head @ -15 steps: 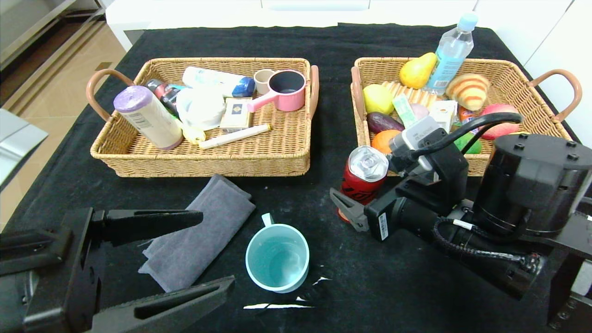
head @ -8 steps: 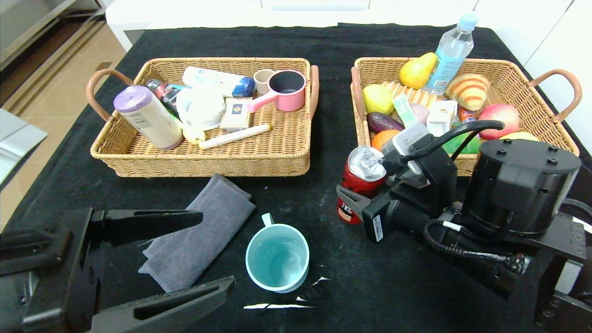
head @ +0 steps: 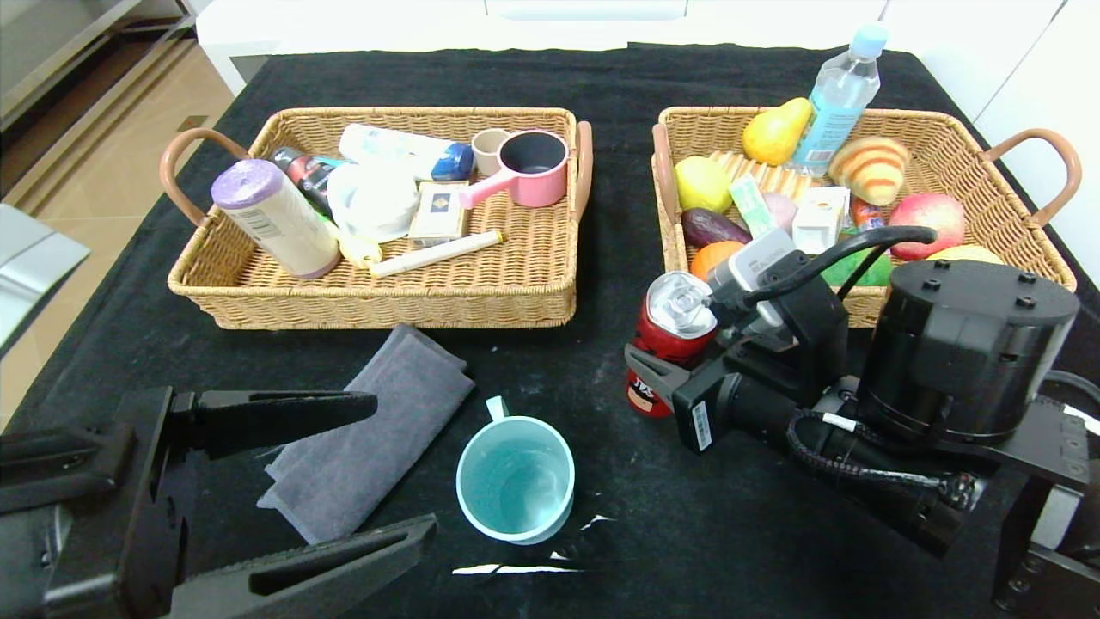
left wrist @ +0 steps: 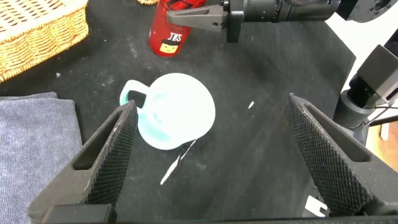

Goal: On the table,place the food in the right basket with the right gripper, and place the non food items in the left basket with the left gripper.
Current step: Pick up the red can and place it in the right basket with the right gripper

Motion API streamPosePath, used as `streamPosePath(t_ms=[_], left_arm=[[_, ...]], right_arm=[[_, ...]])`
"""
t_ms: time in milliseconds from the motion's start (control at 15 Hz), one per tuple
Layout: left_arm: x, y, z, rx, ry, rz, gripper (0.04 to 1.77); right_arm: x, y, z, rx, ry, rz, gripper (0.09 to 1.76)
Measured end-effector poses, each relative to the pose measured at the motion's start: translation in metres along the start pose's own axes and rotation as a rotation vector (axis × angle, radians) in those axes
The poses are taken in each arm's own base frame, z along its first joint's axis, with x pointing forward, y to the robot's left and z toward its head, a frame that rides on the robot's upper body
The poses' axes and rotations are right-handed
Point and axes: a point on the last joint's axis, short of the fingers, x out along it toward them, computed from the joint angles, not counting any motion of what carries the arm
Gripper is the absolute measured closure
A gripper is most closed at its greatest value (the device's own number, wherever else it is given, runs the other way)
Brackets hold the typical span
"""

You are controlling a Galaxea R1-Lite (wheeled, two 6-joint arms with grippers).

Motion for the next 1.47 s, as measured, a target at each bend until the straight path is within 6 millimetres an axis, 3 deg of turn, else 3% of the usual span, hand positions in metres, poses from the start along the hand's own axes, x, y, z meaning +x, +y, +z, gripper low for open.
streamPosePath(t_ms=[333, 800, 1467], left_arm=[[0.001, 0.000, 0.000, 0.000, 0.001, 0.001, 0.09], [0.005, 0.002, -0.002, 0.000, 0.019, 0.004, 0.09], [0.008, 0.003, -0.005, -0.004, 0.033, 0.002, 0.09]], right_arm=[[-0.004, 0.000, 0.003, -0.001, 0.000, 0.000, 0.85], [-0.034, -0.012, 0.034, -0.004, -0.041, -0.100, 0.85], [-0.063, -0.066, 0.085, 0.036, -0.083, -0.407, 0.85]])
